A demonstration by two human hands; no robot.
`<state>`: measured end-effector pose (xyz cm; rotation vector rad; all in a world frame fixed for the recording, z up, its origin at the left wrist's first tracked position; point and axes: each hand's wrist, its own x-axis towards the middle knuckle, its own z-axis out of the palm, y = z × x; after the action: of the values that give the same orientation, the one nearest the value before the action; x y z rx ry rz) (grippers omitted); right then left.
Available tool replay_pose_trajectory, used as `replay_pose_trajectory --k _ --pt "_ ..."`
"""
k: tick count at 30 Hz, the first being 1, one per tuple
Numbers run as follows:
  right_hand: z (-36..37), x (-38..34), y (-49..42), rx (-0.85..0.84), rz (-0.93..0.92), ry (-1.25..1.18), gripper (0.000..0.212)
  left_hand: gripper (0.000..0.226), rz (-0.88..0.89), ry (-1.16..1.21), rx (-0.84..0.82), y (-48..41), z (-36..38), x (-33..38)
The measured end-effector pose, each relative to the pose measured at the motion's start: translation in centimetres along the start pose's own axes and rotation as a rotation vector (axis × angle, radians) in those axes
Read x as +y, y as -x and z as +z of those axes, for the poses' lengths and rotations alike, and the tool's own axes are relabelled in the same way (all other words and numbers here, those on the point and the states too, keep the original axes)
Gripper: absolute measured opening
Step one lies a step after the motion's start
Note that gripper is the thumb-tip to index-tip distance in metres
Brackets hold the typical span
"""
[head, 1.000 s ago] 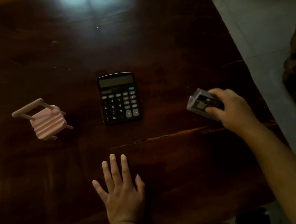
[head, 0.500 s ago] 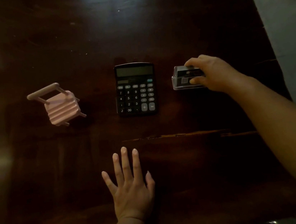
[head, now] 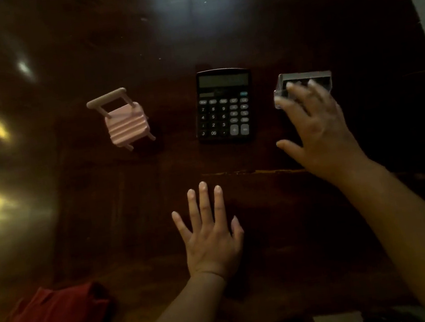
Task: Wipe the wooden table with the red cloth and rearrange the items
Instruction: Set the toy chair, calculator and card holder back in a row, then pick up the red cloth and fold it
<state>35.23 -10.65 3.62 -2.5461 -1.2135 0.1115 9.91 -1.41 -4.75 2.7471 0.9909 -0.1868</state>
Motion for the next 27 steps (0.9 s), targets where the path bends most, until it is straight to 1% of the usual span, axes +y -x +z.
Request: replay_pose_trajectory --k 4,8,10,11,13,14,15,17,19,21,24,27 --pt "1.5 -6.0 6.8 -0.044 0.017 -0.061 0.080 0.068 0.010 0.054 -0.015 -0.2 -0.1 -0.1" --pt "3.0 -10.4 12.4 -0.059 0.104 -0.176 0.075 0.068 -0.002 0.165 -0.071 -0.1 -1.3 -0.2" --pt "3.6 -11.7 13.9 -0.086 0.180 -0.202 0.075 0.067 -0.026 0.300 -0.167 -1.0 -3.0 -0.5" --pt "3.7 -12.3 14.4 -0.104 0.217 -0.211 0.075 0.063 -0.041 0.356 -0.249 -1.7 -4.4 -0.7" --pt "3.7 -13.9 15.0 -0.135 0.267 -0.227 0.073 0.053 -0.045 0.348 -0.412 -2.5 -7.9 -2.0" --pt "3.5 -15.2 15.1 -0.146 0.276 -0.231 0.072 0.048 -0.040 0.300 -0.451 -2.2 -9.7 -3.3" --pt "3.6 -16.3 15.3 -0.161 0.274 -0.225 0.070 0.041 -0.031 0.256 -0.447 -1.6 -11.0 -4.6" --pt "3.9 -19.6 15.6 -0.202 0.220 -0.194 0.068 0.027 -0.016 0.213 -0.369 0.7 -13.0 -8.0" --pt "4.5 -23.4 15.9 -0.254 0.142 -0.176 0.068 0.023 0.004 0.222 -0.302 3.7 -13.9 -11.9" --pt "5.5 -27.8 16.1 -0.316 0.065 -0.176 0.068 0.025 0.029 0.243 -0.261 6.7 -14.5 -16.6" --pt "7.6 -33.6 16.1 -0.433 -0.021 -0.155 0.068 0.023 0.004 0.235 -0.246 10.0 -14.3 -23.2" --pt "9.8 -38.5 16.0 -0.489 -0.071 -0.123 0.068 0.046 -0.047 0.224 -0.224 12.5 -13.3 -28.3"
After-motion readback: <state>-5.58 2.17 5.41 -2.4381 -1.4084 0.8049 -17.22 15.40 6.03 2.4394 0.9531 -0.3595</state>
